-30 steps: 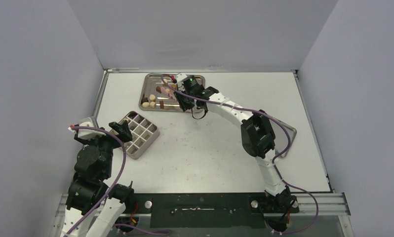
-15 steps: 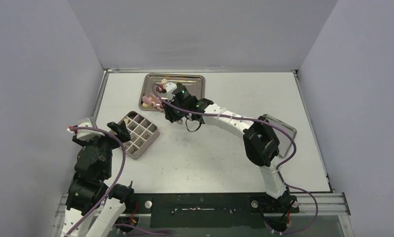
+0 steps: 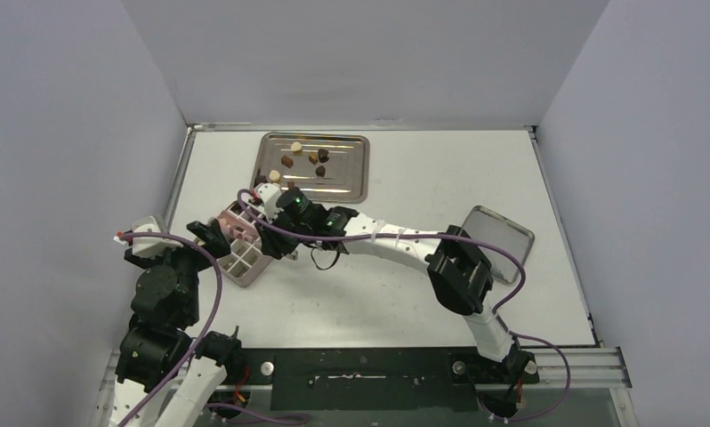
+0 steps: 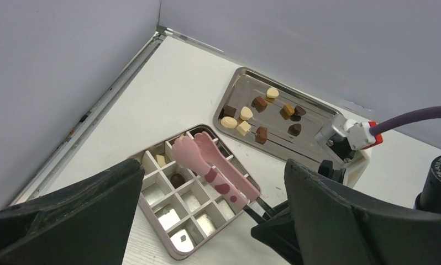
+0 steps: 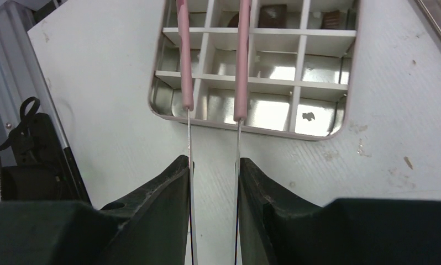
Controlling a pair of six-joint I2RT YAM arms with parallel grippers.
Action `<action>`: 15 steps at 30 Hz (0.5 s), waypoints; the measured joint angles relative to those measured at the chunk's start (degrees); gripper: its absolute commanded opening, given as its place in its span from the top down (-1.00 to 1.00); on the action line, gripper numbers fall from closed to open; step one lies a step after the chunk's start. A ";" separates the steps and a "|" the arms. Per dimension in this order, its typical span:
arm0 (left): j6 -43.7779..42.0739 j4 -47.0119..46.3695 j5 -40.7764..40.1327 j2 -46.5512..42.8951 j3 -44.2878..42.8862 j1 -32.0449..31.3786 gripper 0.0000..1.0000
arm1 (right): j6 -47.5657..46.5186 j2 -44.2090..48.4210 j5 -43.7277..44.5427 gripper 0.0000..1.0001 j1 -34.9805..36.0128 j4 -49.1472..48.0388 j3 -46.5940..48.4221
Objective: Pack the chocolate
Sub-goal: Place the fake chocolate in the packing box.
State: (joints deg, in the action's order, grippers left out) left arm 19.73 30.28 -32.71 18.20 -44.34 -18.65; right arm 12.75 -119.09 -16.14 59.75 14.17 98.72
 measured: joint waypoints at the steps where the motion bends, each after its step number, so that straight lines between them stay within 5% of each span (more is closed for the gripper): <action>1: 0.09 0.09 -0.09 -0.04 -0.07 0.00 -0.95 | 0.02 -0.20 -0.22 0.41 0.52 0.04 0.39; 15: 0.61 0.46 -0.28 -0.15 -0.20 0.00 -0.95 | 0.22 -5.88 -1.07 0.35 4.20 1.25 4.07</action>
State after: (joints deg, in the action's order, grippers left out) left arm 20.34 30.74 -32.99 18.04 -44.53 -18.65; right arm 12.97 -124.97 -17.21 63.94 15.42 102.78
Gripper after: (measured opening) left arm 0.973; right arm 0.317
